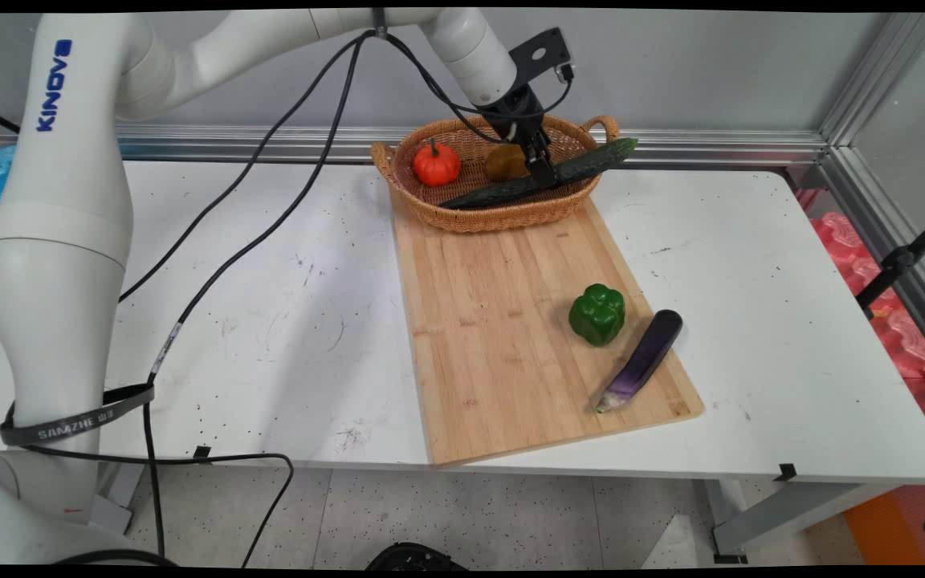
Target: Pick up the cucumber from the vegetable basket, then place the picked object on the cutting board
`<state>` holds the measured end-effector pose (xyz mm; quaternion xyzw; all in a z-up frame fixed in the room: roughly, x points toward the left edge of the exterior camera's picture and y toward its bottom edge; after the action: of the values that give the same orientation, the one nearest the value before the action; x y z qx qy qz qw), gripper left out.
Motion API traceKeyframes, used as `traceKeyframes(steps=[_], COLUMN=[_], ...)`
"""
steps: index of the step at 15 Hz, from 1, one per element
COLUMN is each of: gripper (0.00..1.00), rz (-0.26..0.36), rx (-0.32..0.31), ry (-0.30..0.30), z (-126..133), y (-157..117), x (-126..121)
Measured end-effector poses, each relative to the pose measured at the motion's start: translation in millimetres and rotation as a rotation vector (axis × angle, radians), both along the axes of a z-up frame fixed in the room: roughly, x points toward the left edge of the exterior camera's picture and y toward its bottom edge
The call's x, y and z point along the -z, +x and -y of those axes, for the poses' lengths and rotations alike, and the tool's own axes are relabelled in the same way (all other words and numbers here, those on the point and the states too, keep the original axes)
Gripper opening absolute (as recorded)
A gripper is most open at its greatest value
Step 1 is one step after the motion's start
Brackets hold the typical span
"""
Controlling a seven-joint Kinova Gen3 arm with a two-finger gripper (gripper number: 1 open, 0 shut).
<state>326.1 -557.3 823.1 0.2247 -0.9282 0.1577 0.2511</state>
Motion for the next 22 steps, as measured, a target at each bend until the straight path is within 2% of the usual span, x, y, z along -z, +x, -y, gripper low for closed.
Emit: traceKeyframes(steps=[4,5,10,14,22], gripper=[1.0,0.0,0.0,0.0,0.0], rz=[-0.001,-0.001,-0.013,-0.023,-0.012], rx=[-0.003,-0.004,-0.009,-0.012,-0.016], ry=[0.009,0.011,0.022,0.016,-0.06], z=[1,1,0,-1,-5], y=[-4,-4,-8,-12,-33], x=[8,8,10,0,-52])
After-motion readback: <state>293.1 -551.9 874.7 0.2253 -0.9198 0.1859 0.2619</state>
